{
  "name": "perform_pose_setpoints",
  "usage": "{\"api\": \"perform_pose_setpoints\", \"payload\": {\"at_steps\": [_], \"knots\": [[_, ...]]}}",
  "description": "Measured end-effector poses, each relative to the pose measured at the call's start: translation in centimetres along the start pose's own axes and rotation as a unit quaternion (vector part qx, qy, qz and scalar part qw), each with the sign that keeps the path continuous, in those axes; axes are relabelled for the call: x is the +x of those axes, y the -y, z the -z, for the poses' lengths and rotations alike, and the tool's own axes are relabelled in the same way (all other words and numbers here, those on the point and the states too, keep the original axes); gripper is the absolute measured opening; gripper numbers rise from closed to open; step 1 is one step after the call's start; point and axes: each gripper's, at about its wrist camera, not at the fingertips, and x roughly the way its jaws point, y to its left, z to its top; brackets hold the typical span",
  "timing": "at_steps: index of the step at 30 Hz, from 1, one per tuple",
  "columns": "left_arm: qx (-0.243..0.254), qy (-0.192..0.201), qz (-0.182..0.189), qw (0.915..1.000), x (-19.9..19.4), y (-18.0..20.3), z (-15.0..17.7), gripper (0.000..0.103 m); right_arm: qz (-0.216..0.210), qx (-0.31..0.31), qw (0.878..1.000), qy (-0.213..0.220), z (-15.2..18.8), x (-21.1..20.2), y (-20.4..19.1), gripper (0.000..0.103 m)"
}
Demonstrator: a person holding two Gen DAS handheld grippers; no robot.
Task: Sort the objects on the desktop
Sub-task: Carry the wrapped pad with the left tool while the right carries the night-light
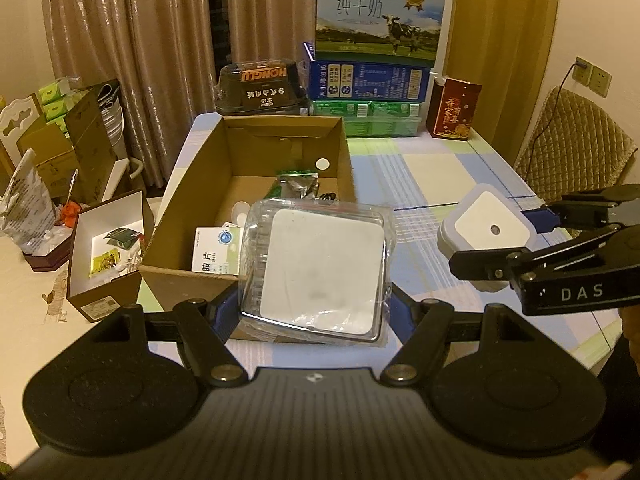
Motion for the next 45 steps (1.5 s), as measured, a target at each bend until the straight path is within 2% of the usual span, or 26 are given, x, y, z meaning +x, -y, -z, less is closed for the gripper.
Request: {"api": "perform_pose_setpoints", "payload": {"at_steps": [23, 45], "knots": [[-0.005, -0.005, -0.004, 1.0, 2.0, -4.3, -1.9, 0.069, -0.003, -0.015, 1.0, 0.005, -3.5, 3.3, -1.3, 0.063], [0.003, -0.022, -0.005, 0.9998, 5.6, -6.6, -3.8, 0.069, 0.003, -0.006, 1.0, 0.001, -5.0, 6.6, -1.0, 0.063]]}}
